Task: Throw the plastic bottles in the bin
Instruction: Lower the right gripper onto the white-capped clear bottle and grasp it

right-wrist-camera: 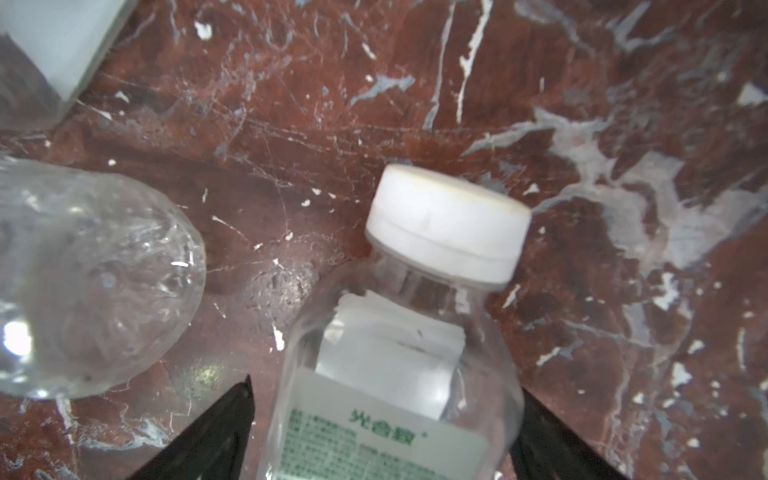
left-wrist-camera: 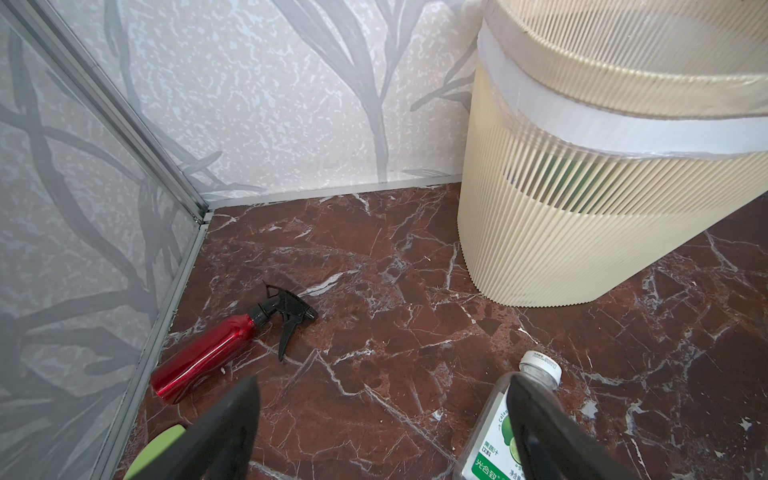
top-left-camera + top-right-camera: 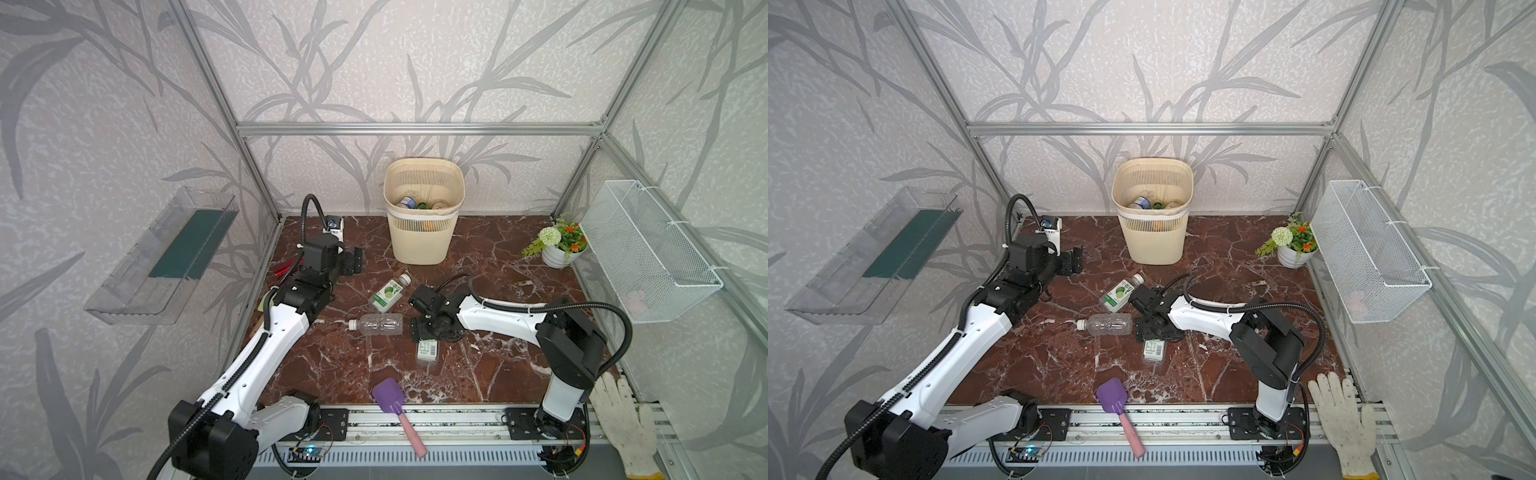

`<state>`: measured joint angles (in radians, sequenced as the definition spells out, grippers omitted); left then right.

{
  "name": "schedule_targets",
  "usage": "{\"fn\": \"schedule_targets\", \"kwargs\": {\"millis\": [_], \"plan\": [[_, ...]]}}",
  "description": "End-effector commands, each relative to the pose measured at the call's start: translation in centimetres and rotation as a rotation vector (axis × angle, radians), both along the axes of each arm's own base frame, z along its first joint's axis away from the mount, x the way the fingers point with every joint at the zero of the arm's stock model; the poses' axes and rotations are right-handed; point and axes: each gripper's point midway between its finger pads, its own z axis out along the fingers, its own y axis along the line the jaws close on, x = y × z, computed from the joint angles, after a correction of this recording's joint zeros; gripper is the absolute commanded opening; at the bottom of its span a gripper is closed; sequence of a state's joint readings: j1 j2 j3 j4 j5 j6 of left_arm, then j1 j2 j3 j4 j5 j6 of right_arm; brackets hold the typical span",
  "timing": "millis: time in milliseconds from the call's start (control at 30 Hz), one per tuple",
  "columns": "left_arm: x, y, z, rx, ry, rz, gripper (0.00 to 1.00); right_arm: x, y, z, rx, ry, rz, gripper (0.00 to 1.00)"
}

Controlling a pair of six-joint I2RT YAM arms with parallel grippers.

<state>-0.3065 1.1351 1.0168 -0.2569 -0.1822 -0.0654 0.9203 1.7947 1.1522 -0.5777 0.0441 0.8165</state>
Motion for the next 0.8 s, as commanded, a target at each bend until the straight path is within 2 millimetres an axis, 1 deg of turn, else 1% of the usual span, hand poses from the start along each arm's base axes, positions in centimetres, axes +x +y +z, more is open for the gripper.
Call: {"fn": "schedule_targets", "kwargs": {"millis": [0, 133, 233, 333, 467, 600, 667, 767], "plan": [[0.2, -0.1, 0.9, -0.014, -0.012, 0.002, 0.92, -0.2, -0.8, 0.2, -0.033, 0.008, -0.036, 0.89], [0.2, 0.1, 0.8, -0.006, -0.011, 0.011, 0.92, -0.2, -1.3, 0.2, -0.045, 0.003, -0.051, 0.77], [0.2, -0.1, 0.8, -0.013, -0.01, 0.002, 0.92, -0.2, -1.5, -0.1, -0.057, 0.003, -0.058, 0.72], [0.2, 0.2, 0.7, -0.002, -0.011, 0.014, 0.92, -0.1, -1.8, -0.1, -0.079, 0.014, -0.072, 0.69], [0.1, -0.1, 0.8, -0.012, -0.012, 0.003, 0.92, 0.4, -2.5, 0.1, -0.094, 0.007, -0.083, 0.67], [0.2, 0.0, 0.8, -0.009, -0.012, 0.008, 0.92, 2.1, -2.8, 1.6, -0.041, -0.044, -0.101, 0.65], [0.1, -0.1, 0.8, -0.016, -0.012, 0.001, 0.92, 3.5, -3.0, 3.0, -0.006, -0.097, -0.102, 0.64], [0.2, 0.0, 0.7, -0.014, -0.009, 0.007, 0.92, 5.5, -3.5, 5.9, 0.054, -0.192, -0.107, 0.62]]}}
